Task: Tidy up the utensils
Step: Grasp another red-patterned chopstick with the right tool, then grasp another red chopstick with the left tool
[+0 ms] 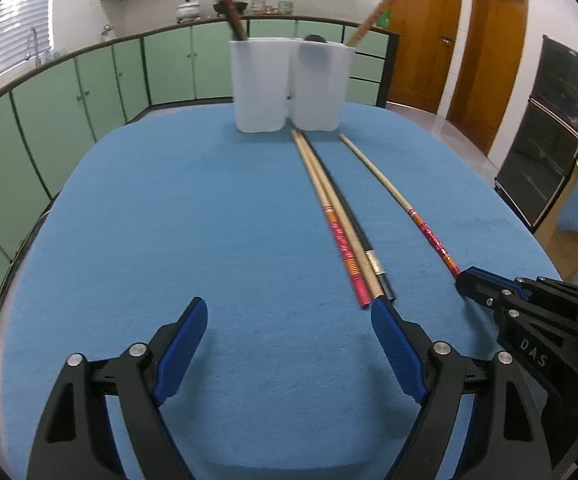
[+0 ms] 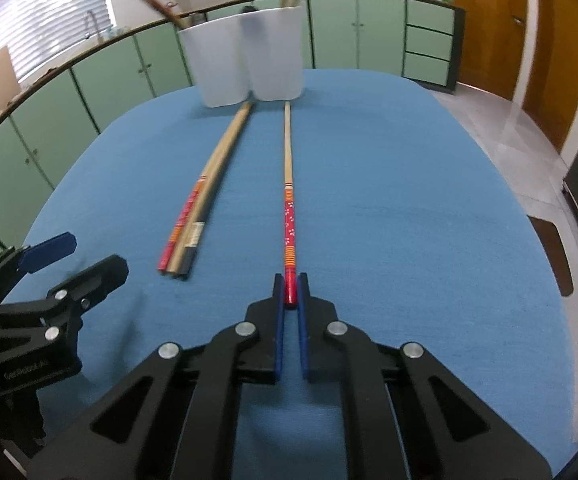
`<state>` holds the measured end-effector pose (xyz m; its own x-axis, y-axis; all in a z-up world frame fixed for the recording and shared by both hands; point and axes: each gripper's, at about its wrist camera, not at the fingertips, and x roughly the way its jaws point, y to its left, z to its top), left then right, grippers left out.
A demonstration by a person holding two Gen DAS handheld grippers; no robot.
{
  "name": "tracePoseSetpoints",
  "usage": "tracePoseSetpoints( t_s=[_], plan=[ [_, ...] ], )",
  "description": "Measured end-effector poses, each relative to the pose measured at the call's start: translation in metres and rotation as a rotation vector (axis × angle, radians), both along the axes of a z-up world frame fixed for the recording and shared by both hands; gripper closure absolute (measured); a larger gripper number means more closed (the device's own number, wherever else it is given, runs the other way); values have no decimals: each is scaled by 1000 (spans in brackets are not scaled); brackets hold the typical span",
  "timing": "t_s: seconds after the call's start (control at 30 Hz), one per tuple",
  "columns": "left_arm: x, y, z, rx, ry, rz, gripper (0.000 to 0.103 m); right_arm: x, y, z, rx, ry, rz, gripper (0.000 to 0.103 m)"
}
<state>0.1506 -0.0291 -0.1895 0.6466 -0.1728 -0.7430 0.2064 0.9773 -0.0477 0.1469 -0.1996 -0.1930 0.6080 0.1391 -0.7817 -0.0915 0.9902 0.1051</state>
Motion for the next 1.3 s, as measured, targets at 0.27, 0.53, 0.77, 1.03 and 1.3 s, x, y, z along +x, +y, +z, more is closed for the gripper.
tracePoseSetpoints(
  t_s=[0.27, 0.53, 0.77, 1.03, 1.3],
  plan=[
    [12, -14, -6, 22, 23, -3, 21, -3, -7, -1, 9, -4, 0, 98],
    [21, -13, -15, 43, 75, 23, 22, -4, -9, 0, 23, -1, 0, 98],
    [18, -6, -14, 47, 70, 52, 23, -4, -8, 0, 24, -1, 14, 98],
    [12, -1, -11, 41, 55, 48, 25, -2, -9, 1, 24, 4, 24, 95],
    [18, -10, -12, 50, 63, 23, 40, -1, -11, 0, 28, 8, 35, 94]
  ],
)
